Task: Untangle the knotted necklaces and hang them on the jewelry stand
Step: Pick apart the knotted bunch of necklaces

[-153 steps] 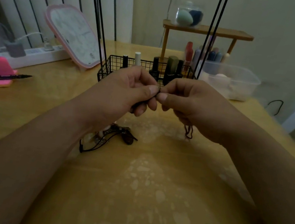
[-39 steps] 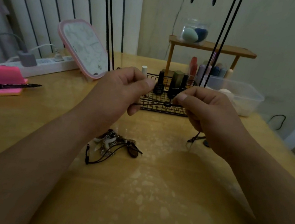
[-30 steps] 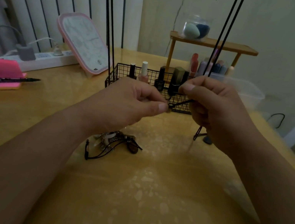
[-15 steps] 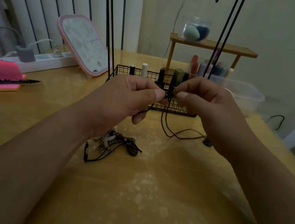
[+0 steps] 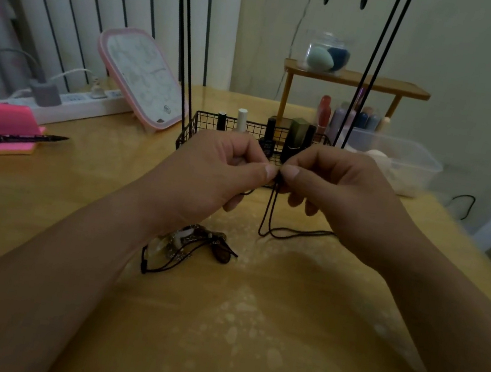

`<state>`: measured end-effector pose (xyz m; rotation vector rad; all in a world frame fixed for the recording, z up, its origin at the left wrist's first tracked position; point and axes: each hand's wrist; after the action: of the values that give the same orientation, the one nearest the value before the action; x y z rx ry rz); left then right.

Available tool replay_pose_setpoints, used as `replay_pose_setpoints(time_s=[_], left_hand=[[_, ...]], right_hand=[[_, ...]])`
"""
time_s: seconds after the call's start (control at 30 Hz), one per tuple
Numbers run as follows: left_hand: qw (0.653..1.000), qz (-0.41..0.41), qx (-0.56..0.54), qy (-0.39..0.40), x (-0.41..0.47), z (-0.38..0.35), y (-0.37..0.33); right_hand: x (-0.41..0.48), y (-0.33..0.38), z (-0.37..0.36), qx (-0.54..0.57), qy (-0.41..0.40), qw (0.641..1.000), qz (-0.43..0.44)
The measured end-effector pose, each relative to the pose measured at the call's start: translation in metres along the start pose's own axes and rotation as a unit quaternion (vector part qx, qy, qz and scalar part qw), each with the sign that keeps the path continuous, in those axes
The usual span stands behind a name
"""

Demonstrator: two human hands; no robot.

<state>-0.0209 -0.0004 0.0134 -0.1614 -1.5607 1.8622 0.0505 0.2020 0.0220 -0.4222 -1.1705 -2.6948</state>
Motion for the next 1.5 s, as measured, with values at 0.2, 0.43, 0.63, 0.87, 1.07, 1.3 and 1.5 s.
replay_pose_setpoints(time_s=[0.2,0.43,0.63,0.87,1.07,1.3,1.5], left_hand=[[1.0,-0.007,0.019,-0.008,-0.0002,-0.003,-0.0009],[1.0,0.011,0.016,-0.017,-0.0012,-0.0048,-0.0025],[1.0,-0.004,0.016,-0.02,-0.0005,-0.0037,-0.0008],[0.998,0.012,-0.003,-0.054,0.0027,-0.0035,0.0034],[0.997,0.009,-0.028,-0.073,0.0052,-0.002,0.0065],[1.0,-0.02,0.016,0.0,0.0007,-0.0079,0.0044],[1.0,-0.021,-0.005,-0.006,0.0017,-0.0053,0.0063]], right_hand=[[0.0003,0.001,-0.0005,-0.019,0.015,1.0,-0.014],[0.0018,-0.0024,-0.0042,0.013,0.034,0.998,-0.057],[0.0014,-0.0018,-0.0033,0.063,0.047,0.995,-0.062],[0.004,-0.0043,-0.0017,0.132,0.0,0.987,-0.093],[0.005,-0.0064,0.0009,0.22,-0.009,0.969,-0.109],[0.0049,-0.0049,-0.0016,0.219,-0.008,0.973,-0.073],[0.0042,-0.0064,-0.0026,0.174,0.002,0.983,-0.051]])
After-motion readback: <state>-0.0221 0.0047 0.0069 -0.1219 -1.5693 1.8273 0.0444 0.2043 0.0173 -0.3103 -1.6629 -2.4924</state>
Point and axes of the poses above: each hand's wrist, its own x-axis towards the middle knuckle, its own z-axis out of the back of the hand, y = z × x, and after that the axes turned 9 degrees about -x, right-handed
